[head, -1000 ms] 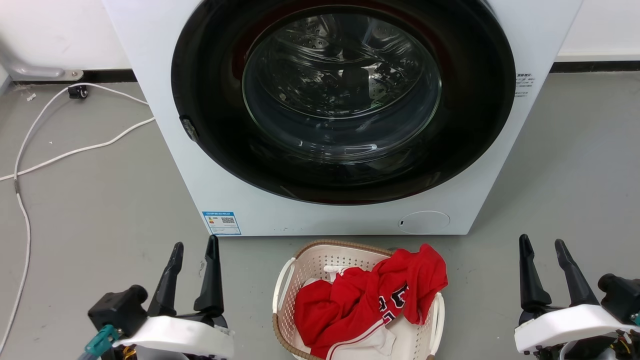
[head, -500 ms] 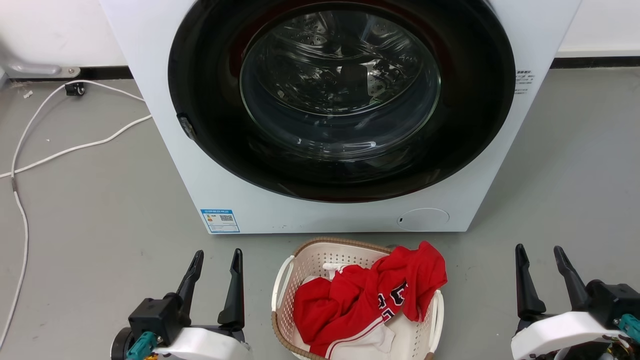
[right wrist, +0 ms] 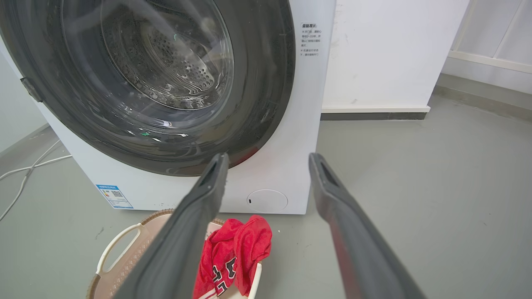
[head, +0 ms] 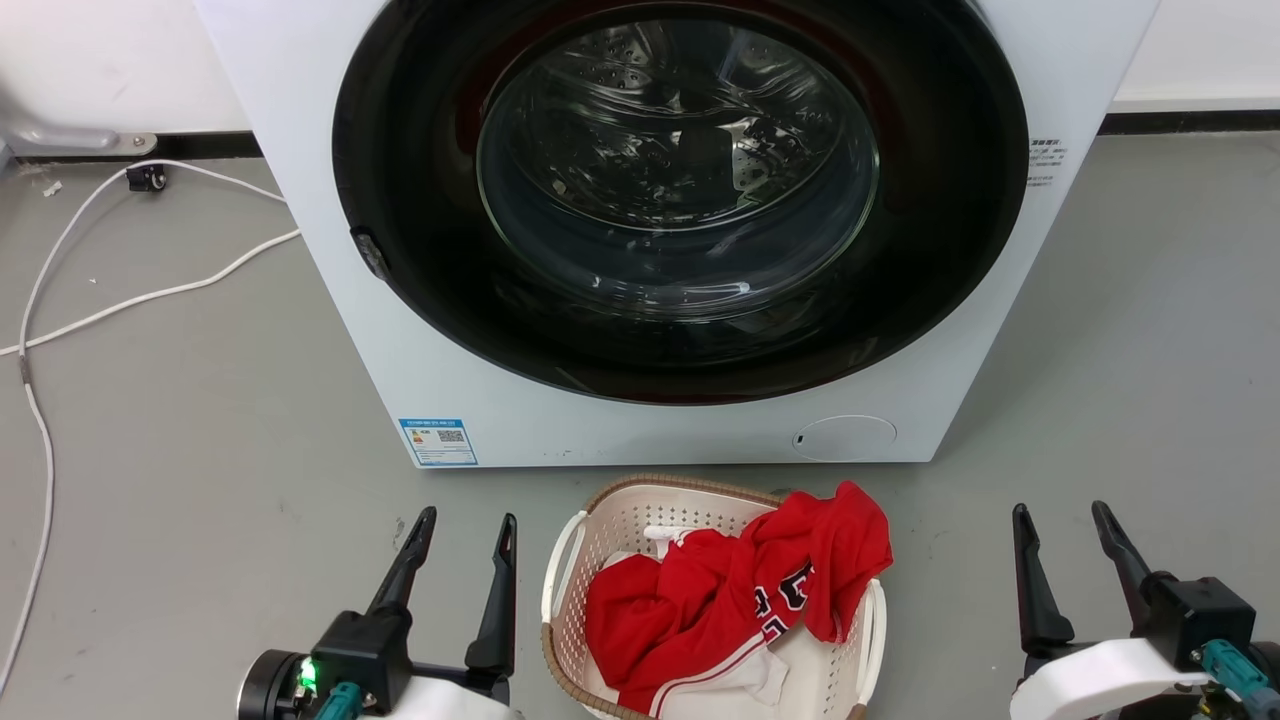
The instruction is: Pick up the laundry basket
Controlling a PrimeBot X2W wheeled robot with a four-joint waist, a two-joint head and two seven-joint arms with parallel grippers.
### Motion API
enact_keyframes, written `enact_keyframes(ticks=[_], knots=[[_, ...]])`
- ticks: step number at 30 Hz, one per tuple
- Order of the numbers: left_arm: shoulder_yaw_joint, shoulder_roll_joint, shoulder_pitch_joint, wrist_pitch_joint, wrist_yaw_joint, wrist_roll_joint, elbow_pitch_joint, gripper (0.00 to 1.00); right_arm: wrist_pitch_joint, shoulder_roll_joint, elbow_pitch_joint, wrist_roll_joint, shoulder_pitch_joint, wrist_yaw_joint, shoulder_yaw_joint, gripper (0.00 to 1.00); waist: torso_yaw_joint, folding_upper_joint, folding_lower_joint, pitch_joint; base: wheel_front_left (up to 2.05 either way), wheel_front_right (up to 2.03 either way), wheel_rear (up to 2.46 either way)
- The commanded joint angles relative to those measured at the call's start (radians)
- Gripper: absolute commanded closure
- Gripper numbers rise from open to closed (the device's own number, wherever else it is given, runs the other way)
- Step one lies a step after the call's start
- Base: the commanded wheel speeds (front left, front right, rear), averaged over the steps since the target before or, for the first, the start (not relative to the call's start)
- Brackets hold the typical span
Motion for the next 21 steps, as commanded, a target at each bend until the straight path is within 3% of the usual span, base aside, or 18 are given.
enact_keyframes(ticks=[1,11,21], knots=[[-0.006,0.007,0.011,-0.009,0.004,0.020,-0.006,0.00,-0.010,-0.004,-0.002,-0.017,0.007,0.002,0.003,0.00,0.000,0.0000,-0.0001,-0.001,0.00,0.00,0.00],[0.008,-0.009,0.032,-0.028,0.003,0.069,-0.009,0.00,-0.028,-0.004,0.002,0.033,0.018,0.001,0.022,0.00,-0.001,0.0000,-0.0001,-0.002,0.00,0.00,0.00],[0.070,-0.048,0.039,-0.045,-0.059,0.126,-0.011,0.00,-0.046,-0.004,0.007,0.008,0.014,0.001,0.031,0.00,-0.003,0.0000,-0.0001,0.011,0.00,0.00,0.00]])
